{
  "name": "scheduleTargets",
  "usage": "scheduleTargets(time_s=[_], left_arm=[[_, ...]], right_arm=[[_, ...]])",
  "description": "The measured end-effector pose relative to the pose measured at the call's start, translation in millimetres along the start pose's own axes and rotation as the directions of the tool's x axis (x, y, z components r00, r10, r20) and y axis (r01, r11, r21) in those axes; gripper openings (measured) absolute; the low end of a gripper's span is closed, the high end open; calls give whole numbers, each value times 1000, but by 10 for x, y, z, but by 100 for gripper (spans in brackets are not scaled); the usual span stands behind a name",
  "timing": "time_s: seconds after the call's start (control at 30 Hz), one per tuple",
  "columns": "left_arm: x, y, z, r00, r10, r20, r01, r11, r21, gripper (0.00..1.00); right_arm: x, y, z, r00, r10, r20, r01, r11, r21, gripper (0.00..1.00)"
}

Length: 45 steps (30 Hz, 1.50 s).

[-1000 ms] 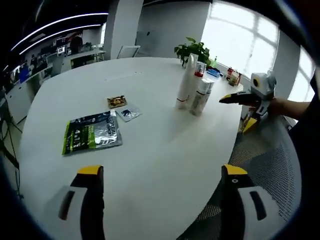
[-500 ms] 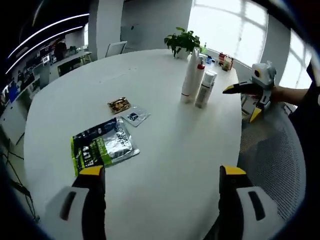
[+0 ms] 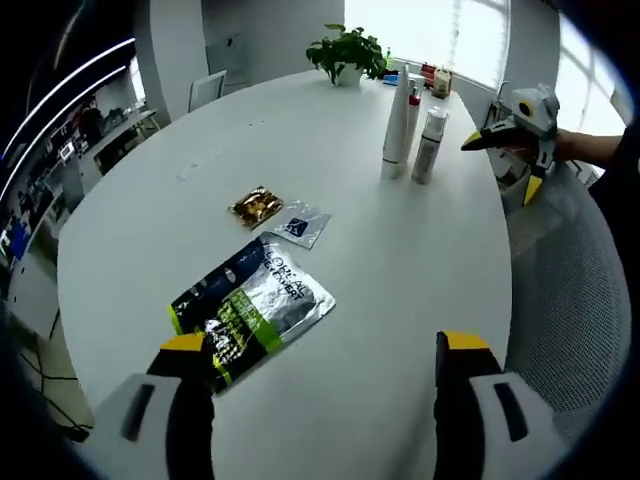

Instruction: Arrange the skincare products in the storage area until every visible bottle or jar stands upright without overlapping.

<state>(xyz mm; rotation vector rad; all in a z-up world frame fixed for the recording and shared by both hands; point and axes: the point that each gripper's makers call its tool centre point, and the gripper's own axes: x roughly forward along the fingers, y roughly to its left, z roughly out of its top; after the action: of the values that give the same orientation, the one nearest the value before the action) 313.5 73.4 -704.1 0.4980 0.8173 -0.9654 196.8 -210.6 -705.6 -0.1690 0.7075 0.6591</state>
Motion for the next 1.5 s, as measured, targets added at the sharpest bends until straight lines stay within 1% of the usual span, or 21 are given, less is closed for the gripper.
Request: scheduleTargets(time_s=[0.07,0.1,0.17,0.23,0.37,0.43,0.5,0.53,0.63,0.7,0.83,0.93,1.0,1.13,1.17,1.23,1.37,1.43,1.47,1.5], left_arm=[[20,73,-5,1000,-2,-28,3,999,33,85],[36,140,-16,999,-5,-49,8,998,63,85],[68,284,-44,997,-2,-74,10,995,100,85],[84,328,-22,996,1,-89,10,992,123,85],[189,538,-43,993,-7,-114,25,989,149,82],[246,594,-43,992,-17,-124,38,985,167,80],[246,558,-58,990,-20,-138,46,981,190,79],[271,572,-45,988,-24,-150,54,978,200,79],[362,633,1,987,-41,-156,76,971,228,78],[368,558,-5,985,-52,-164,92,964,250,78],[460,636,-14,981,-68,-183,118,953,280,77],[453,608,-17,977,-80,-197,137,945,296,75],[492,620,-49,972,-90,-217,157,935,319,75],[542,642,-141,953,-120,-278,220,904,365,76],[571,683,-176,946,-113,-304,233,888,396,77],[547,685,-159,938,-104,-332,245,875,417,77],[648,726,-200,925,-125,-360,276,870,409,78],[679,710,-248,919,-128,-372,286,868,407,77],[685,709,-256,915,-140,-378,298,866,400,77],[695,733,-242,917,-140,-374,295,869,397,78]], right_arm=[[-5,10,16,1000,1,4,-1,1000,5,97],[-4,8,17,1000,2,5,-2,1000,8,97],[1,-3,8,1000,1,3,-1,1000,14,97],[1,-3,3,1000,1,1,-1,1000,23,96],[5,-5,-6,1000,-2,-4,2,1000,28,96],[6,-7,-17,1000,-1,-10,1,1000,29,96],[1,-11,-19,1000,-3,-13,3,1000,31,96],[-2,-12,-30,1000,-2,-19,3,999,35,96],[2,-23,-33,1000,-4,-20,5,999,41,96],[5,-31,-41,1000,-5,-22,6,999,48,96],[8,-37,-51,1000,-8,-26,9,999,54,96],[13,-44,-63,999,-10,-32,11,998,54,96],[18,-53,-71,999,-12,-34,14,998,57,96],[17,-73,-80,999,-16,-34,18,998,68,96],[18,-73,-82,999,-16,-35,19,997,70,96],[18,-72,-87,999,-18,-38,20,997,70,96],[22,-79,-103,999,-19,-43,22,997,72,96],[24,-82,-109,999,-20,-45,23,997,73,96],[24,-81,-109,999,-20,-45,24,997,74,96],[24,-81,-109,999,-20,-46,24,997,74,96]])
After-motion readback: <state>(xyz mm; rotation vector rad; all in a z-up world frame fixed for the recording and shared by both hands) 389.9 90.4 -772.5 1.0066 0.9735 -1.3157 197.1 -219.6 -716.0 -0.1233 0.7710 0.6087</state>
